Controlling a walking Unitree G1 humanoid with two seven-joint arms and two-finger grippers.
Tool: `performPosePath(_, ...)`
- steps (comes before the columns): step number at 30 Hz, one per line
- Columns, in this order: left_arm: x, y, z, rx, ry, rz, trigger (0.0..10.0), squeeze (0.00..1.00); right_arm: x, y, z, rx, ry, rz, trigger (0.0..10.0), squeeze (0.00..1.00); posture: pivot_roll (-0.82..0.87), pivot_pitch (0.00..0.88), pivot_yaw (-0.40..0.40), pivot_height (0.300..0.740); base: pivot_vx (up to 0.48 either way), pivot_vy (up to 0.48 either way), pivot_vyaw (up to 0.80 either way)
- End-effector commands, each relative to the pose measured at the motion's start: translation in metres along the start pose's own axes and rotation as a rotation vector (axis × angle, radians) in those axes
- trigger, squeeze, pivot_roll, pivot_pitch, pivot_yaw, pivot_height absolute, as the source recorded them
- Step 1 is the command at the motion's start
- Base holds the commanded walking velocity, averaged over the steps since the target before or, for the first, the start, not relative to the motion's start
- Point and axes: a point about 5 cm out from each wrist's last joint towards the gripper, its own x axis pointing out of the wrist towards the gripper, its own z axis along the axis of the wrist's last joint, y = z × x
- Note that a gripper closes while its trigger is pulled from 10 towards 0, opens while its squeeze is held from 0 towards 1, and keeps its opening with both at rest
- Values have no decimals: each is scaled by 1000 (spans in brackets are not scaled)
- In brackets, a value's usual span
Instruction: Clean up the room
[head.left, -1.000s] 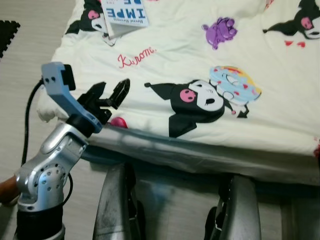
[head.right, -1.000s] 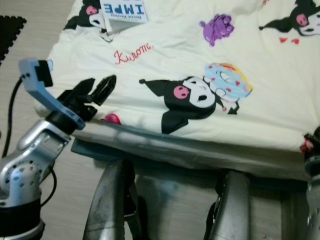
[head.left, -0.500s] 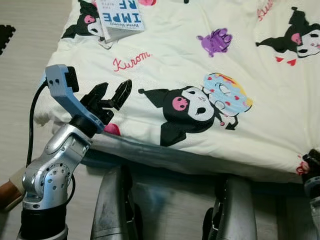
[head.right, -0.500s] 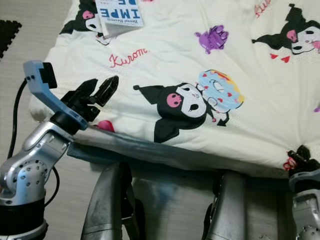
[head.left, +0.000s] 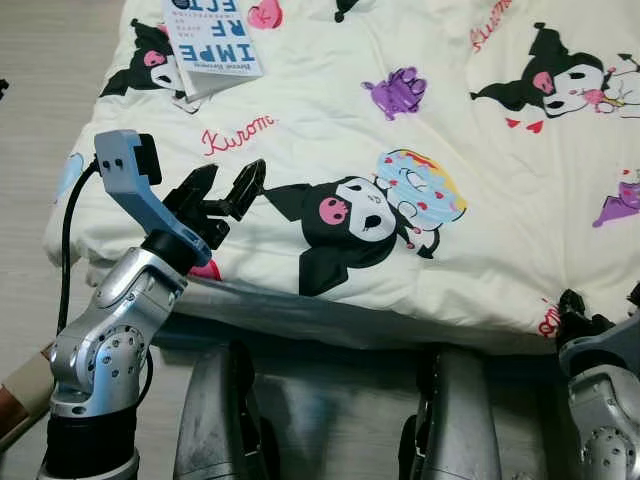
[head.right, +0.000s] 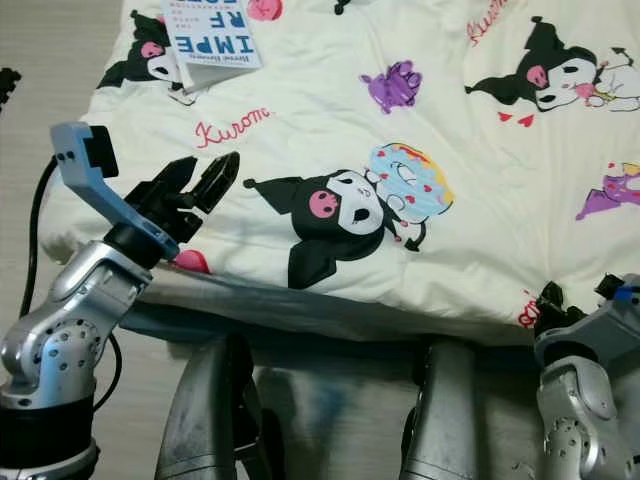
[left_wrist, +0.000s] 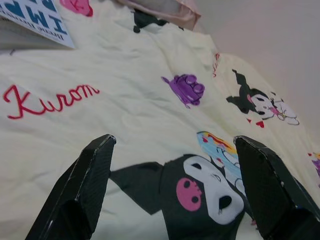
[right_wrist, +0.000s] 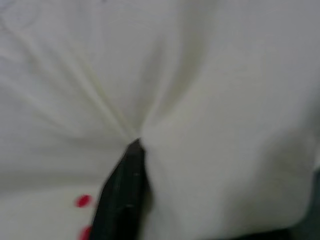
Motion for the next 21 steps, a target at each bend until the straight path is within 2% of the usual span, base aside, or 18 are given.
performPosePath(1,-3,4,-6,-12,11,10,10000,0,-11,-25,2,-128,5,-131,10000,1000,-49,393,65,482,0,0,0)
performPosePath(4,-2,4,-7,-14,11,9,10000,0,-14,-31,3,-160,4,-161,10000,1000,-52,391,65,482,0,0,0)
performPosePath(5,-1,3,-8,-16,10,3,10000,0,-17,-38,4,-202,4,-191,10000,1000,-54,388,66,482,0,0,0)
performPosePath(7,1,2,-10,-21,8,-5,10000,0,-25,-45,1,-227,24,-213,10000,1000,-66,382,68,482,0,0,0)
performPosePath(11,2,2,-10,-22,8,-8,10000,0,-27,-48,-1,-234,32,-218,10000,1000,-66,382,68,482,0,0,0)
performPosePath(16,1,7,-16,-15,22,1,10000,0,-42,-49,-12,-228,76,-208,10000,1000,-76,372,70,482,0,0,0)
performPosePath(17,-1,9,-18,-14,29,7,10000,0,-45,-44,-12,-228,72,-185,10000,541,-76,371,70,482,0,0,0)
performPosePath(18,-2,13,-22,-10,41,15,10000,0,-46,-34,-11,-226,58,-136,10000,0,-79,364,73,482,0,0,0)
performPosePath(19,-2,13,-22,-10,41,15,10000,0,-46,-34,-11,-226,58,-136,10000,0,-79,364,73,482,0,0,0)
performPosePath(20,-4,16,-26,-9,54,25,10000,0,-47,-24,-9,-228,46,-83,10000,0,-79,364,73,482,0,0,0)
performPosePath(21,-4,16,-26,-9,54,25,10000,0,-47,-24,-9,-228,46,-83,10000,0,-79,364,73,482,0,0,0)
